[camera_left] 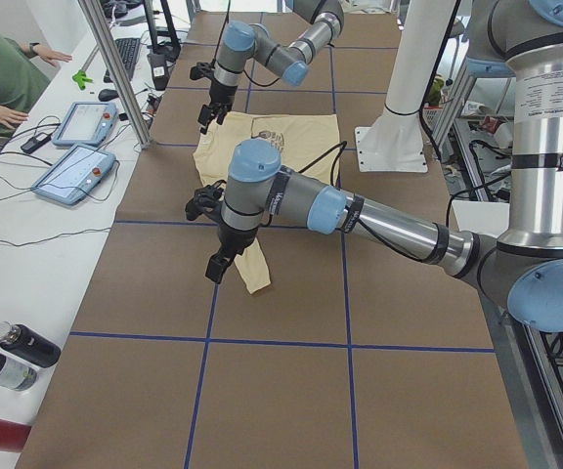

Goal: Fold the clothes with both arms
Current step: 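Release the sleeve and withdraw the right arm while the left gripper approaches the other cuff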

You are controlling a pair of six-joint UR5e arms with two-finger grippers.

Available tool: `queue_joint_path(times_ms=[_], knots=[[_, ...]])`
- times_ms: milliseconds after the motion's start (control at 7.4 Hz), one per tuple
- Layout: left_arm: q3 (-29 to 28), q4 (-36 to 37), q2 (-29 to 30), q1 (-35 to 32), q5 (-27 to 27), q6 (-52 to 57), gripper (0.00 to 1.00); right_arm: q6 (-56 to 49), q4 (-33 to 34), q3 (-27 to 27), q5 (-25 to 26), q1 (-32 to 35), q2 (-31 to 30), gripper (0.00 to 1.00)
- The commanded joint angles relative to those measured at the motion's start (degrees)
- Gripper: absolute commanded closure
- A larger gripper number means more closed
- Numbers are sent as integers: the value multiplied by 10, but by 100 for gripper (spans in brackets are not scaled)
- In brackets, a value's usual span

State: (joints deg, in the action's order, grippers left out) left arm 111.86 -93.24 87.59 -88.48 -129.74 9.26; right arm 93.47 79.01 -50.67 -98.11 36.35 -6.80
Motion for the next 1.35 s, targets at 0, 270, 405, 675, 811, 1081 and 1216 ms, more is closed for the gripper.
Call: queue_joint_path(times_ms=[0, 270, 405, 675, 811, 1081, 1216], knots=[[-8, -5, 19, 4, -52, 1, 0, -57, 101, -140, -76, 37, -83, 0], [-3, -41, 17, 20, -52, 0, 0, -126, 162, -299, -102, 63, -213, 0], [-7, -55, 10, 51, -53, 0, 0, -184, 163, -377, -128, 85, -295, 0], [-9, -56, 2, 103, -49, -2, 0, -307, 163, -510, -190, 149, -459, 0], [-9, -57, -6, 110, -46, -2, 0, -377, 163, -555, -205, 175, -522, 0], [-10, -109, -16, 156, -6, -133, 0, -536, 156, -603, -271, 251, -651, 0], [-17, -184, -40, 208, 58, -235, 0, -617, 155, -608, -305, 300, -700, 0]])
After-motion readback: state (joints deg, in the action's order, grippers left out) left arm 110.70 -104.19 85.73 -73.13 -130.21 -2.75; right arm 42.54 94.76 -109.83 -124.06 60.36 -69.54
